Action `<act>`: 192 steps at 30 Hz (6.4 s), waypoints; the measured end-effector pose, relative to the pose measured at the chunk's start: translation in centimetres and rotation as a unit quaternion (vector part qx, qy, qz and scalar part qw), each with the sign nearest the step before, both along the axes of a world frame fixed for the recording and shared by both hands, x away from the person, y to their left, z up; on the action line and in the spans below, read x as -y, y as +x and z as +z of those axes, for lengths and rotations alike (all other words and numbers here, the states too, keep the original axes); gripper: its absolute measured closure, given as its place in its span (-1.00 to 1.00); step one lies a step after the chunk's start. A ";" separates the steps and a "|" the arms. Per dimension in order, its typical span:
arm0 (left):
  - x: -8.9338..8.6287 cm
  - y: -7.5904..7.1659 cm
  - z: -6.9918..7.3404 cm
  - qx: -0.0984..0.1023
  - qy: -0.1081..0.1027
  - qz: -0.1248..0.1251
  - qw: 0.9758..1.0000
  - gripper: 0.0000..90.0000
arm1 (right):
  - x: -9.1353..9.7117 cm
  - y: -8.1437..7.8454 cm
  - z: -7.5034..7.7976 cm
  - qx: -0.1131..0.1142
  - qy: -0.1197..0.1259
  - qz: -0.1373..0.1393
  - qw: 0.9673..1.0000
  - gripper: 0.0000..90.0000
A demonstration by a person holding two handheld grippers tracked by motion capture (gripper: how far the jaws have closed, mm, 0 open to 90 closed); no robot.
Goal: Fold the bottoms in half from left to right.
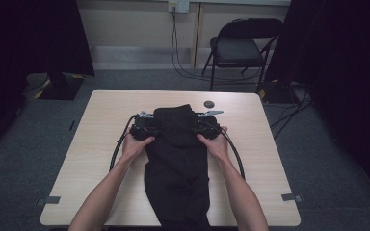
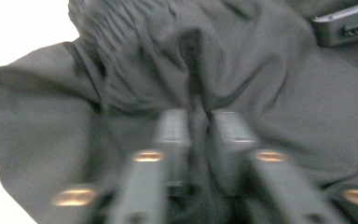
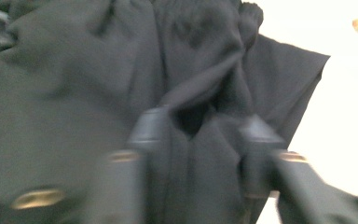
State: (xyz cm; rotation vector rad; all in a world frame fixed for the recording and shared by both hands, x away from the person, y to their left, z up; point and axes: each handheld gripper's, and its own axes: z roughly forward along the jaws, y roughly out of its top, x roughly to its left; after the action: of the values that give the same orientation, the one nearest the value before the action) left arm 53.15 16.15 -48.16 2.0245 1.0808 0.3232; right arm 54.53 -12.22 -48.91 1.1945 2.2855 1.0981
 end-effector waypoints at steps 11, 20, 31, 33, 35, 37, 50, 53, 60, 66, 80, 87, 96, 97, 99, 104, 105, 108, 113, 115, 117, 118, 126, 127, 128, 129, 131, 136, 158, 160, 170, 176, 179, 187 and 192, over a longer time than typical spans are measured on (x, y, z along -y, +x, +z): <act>-0.9 -0.3 12.0 0.124 -0.081 0.006 0.989 0.92 | 1.1 -0.4 9.1 0.080 0.085 -0.010 0.993 0.92; -0.6 -8.7 15.9 0.157 -0.076 -0.064 0.983 0.91 | 3.3 -7.2 14.1 0.128 0.101 0.054 0.985 0.92; -1.1 -18.1 6.7 0.052 -0.055 -0.120 0.990 0.90 | 3.9 -17.0 8.6 0.067 0.084 0.114 0.988 0.91; -0.8 -18.6 4.2 0.014 -0.050 -0.121 0.991 0.90 | 3.7 -17.9 6.4 0.039 0.060 0.119 0.990 0.91; -0.3 -18.7 2.8 -0.004 -0.023 -0.142 0.990 0.89 | 3.6 -18.6 4.1 0.009 0.049 0.121 0.991 0.90; 0.1 -18.5 1.8 -0.023 -0.009 -0.149 0.989 0.88 | 3.5 -18.9 2.6 -0.009 0.032 0.128 0.991 0.89; 1.5 -10.6 -0.8 0.014 0.052 -0.073 0.996 0.87 | 1.8 -12.8 -0.5 -0.004 0.001 0.100 0.995 0.89; 1.7 -7.9 -1.1 0.035 0.056 -0.052 0.996 0.86 | 1.6 -10.0 -0.7 0.000 0.009 0.077 0.997 0.89; 1.3 -5.3 -1.5 0.043 0.035 -0.036 0.998 0.74 | 0.9 -7.0 -0.6 0.025 -0.021 0.057 0.998 0.86; 0.5 -6.5 -0.3 0.032 0.029 -0.016 0.999 0.38 | 1.2 -7.4 0.8 0.015 -0.021 0.031 0.999 0.15; 0.4 -17.3 0.4 -0.012 0.045 -0.163 0.986 0.19 | 4.1 -17.3 0.9 -0.007 -0.024 0.073 0.997 -0.19; 3.3 -18.4 -0.8 0.007 0.089 -0.189 0.978 -0.19 | 2.4 -17.9 -0.4 0.000 -0.064 0.097 0.993 -0.17; 0.1 -18.2 -0.5 0.001 0.112 -0.164 0.980 -0.20 | 3.8 -16.8 -0.6 0.001 -0.061 0.074 0.995 -0.17; -0.1 -18.2 -0.5 -0.003 0.111 -0.160 0.981 -0.20 | 4.0 -16.6 -0.6 0.000 -0.060 0.068 0.996 -0.17; -0.3 -18.1 -0.4 -0.015 0.107 -0.160 0.981 -0.20 | 4.3 -16.4 -0.6 -0.004 -0.059 0.064 0.996 -0.17; -0.7 -17.2 0.6 -0.010 0.080 -0.155 0.985 -0.13 | 4.3 -16.5 0.2 -0.002 -0.050 0.072 0.996 -0.18; -0.9 -17.0 0.8 -0.006 0.068 -0.146 0.987 -0.08 | 4.5 -16.4 0.8 0.004 -0.037 0.068 0.997 -0.18; -1.5 -15.3 1.7 0.015 0.060 -0.119 0.991 0.06 | 4.7 -15.7 2.3 0.026 -0.011 0.054 0.998 -0.14; -2.2 -10.7 2.6 0.029 0.020 -0.070 0.997 0.15 | 4.0 -12.4 4.3 0.060 0.013 0.044 0.997 0.24; -2.2 -8.8 3.0 0.033 -0.005 -0.045 0.998 0.15 | 3.3 -10.4 4.7 0.053 0.020 0.059 0.997 0.38; -1.9 -7.2 3.1 0.035 -0.010 -0.022 0.999 0.10 | 2.4 -8.5 4.9 0.052 0.010 0.051 0.997 0.34; -1.7 -6.2 3.0 0.035 -0.004 -0.019 0.999 0.04 | 2.1 -7.6 4.9 0.048 0.012 0.048 0.998 0.31; -0.7 -2.8 2.0 0.021 -0.016 -0.004 1.000 0.01 | 1.3 -2.7 2.6 0.012 0.011 -0.010 1.000 -0.11; -0.6 -2.6 1.8 0.020 -0.018 0.000 1.000 0.02 | 1.2 -2.3 2.0 0.004 0.011 -0.017 1.000 -0.15; -0.5 -2.4 1.5 0.015 -0.024 0.009 1.000 0.04 | 1.2 -2.1 1.7 0.000 0.014 -0.022 1.000 -0.18; -0.2 -2.3 1.0 0.006 -0.022 0.005 1.000 0.02 | 1.2 -1.9 1.4 -0.006 0.027 -0.026 0.999 -0.18; 0.4 -2.2 0.4 -0.002 -0.004 -0.014 1.000 0.02 | 0.9 -1.7 0.8 -0.019 0.029 -0.028 0.999 -0.18; 0.0 -2.4 0.4 0.000 -0.032 -0.011 0.999 0.71 | 0.9 -2.1 1.1 -0.009 0.035 -0.019 0.999 0.48; -1.5 -12.4 5.2 0.061 -0.023 -0.121 0.990 0.39 | 2.8 -12.2 5.9 0.055 0.077 0.086 0.992 0.67; -2.1 -12.6 4.9 0.054 -0.032 -0.120 0.991 0.28 | 2.7 -13.1 4.6 0.039 0.066 0.096 0.992 0.67; -1.5 -9.9 2.8 0.017 -0.048 -0.085 0.995 0.02 | 3.5 -16.5 3.0 0.017 0.031 0.120 0.992 0.51; 0.2 -10.8 2.3 0.005 -0.035 -0.136 0.990 0.03 | 4.5 -17.5 2.7 -0.002 0.042 0.126 0.991 0.30; 0.6 -11.9 2.5 0.015 -0.017 -0.162 0.986 0.32 | 4.5 -18.1 2.9 -0.008 0.042 0.140 0.989 0.16; -0.1 -13.9 2.3 0.012 -0.012 -0.198 0.980 0.46 | 4.3 -16.5 5.2 0.040 0.054 0.105 0.992 -0.12; -0.3 -13.8 1.8 0.006 -0.018 -0.182 0.983 0.26 | 2.7 -13.3 4.8 0.032 0.069 0.100 0.992 0.31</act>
State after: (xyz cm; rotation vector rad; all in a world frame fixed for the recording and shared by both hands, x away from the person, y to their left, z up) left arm 39.31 16.47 -46.34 2.1331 0.6820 0.1237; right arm 41.23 -14.89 -44.11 0.9782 2.3509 1.3663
